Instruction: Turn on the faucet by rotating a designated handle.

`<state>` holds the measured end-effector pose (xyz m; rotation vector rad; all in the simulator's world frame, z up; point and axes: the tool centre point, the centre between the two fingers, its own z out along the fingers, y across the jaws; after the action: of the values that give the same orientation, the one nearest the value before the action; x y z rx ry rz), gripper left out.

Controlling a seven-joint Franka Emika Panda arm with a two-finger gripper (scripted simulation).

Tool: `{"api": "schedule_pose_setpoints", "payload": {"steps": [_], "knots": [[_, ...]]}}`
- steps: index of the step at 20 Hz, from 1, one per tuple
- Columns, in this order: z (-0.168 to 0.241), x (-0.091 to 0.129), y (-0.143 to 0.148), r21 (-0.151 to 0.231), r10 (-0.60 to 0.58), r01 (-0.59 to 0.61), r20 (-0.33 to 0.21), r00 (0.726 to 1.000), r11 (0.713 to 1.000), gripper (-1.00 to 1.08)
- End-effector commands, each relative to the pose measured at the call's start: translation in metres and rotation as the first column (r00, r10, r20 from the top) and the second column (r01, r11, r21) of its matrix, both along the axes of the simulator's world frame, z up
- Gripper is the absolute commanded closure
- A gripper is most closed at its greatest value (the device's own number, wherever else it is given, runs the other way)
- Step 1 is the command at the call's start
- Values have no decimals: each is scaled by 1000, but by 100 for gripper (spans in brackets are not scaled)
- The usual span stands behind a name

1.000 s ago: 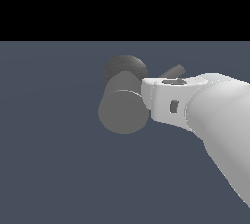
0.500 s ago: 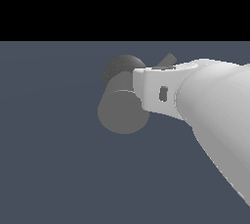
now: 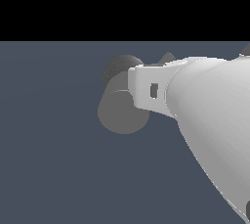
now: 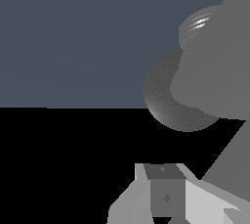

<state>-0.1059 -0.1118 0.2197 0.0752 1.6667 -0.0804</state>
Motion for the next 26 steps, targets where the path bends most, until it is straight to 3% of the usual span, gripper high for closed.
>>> {"api": "schedule_pose_setpoints", "payload": {"steps": [1, 12, 13, 26], "knots": [[33, 5, 35, -9, 57, -57, 64, 996, 998, 108], [62, 6, 71, -14, 76, -75, 94, 993, 997, 108], [24, 1, 38, -23, 16, -15, 22, 1000, 1000, 108], [47, 6, 93, -17, 50, -49, 63, 997, 999, 108]]}}
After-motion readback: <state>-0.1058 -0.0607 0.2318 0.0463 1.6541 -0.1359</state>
